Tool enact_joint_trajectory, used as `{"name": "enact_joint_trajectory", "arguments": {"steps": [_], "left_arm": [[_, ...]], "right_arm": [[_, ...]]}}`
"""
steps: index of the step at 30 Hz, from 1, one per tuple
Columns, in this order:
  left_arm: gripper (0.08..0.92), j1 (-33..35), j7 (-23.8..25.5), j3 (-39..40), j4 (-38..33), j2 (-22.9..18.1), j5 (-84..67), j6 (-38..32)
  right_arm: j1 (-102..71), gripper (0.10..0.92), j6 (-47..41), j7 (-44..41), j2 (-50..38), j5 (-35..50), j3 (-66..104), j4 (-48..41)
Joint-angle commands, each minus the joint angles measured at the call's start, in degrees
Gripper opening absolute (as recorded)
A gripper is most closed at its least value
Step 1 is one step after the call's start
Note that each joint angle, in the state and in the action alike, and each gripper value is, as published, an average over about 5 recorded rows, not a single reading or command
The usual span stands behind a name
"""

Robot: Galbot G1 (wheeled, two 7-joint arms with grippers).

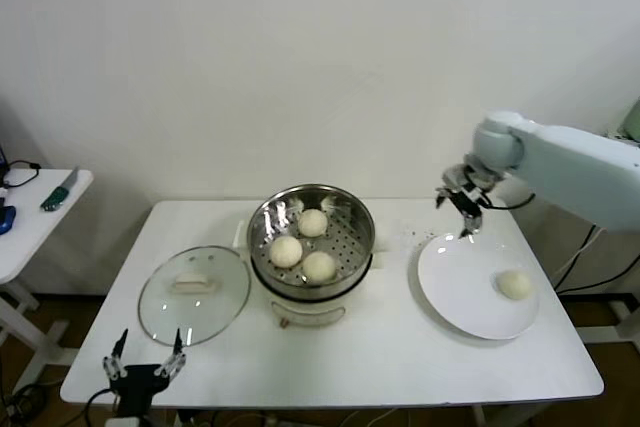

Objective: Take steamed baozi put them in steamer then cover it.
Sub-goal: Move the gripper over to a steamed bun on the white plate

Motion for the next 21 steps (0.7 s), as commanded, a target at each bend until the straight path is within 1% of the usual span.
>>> {"name": "enact_joint_trajectory", "arguments": {"steps": [1,7,21], "left_arm": [[0.823,-0.2,0.2,-0.6,-0.5,-0.3,0.3,0.9],[0.823,-0.2,0.2,-0.3,-0.2,-1.0,1.0,1.1],[0.823,-0.9,-0.1,-0.1,0.3,-1.3,1.4,1.9]], "right_arm": [[-20.1,0.823,-2.1,0.3,-9.8,-11.9,17.1,-6.6],[-26.4,0.823,0.4,-0.1,-8.4,-15.8,23.4,-11.4],[-28.8,0.823,2.0,-0.3,-4.2,-18.0,27.1,-17.8]]}}
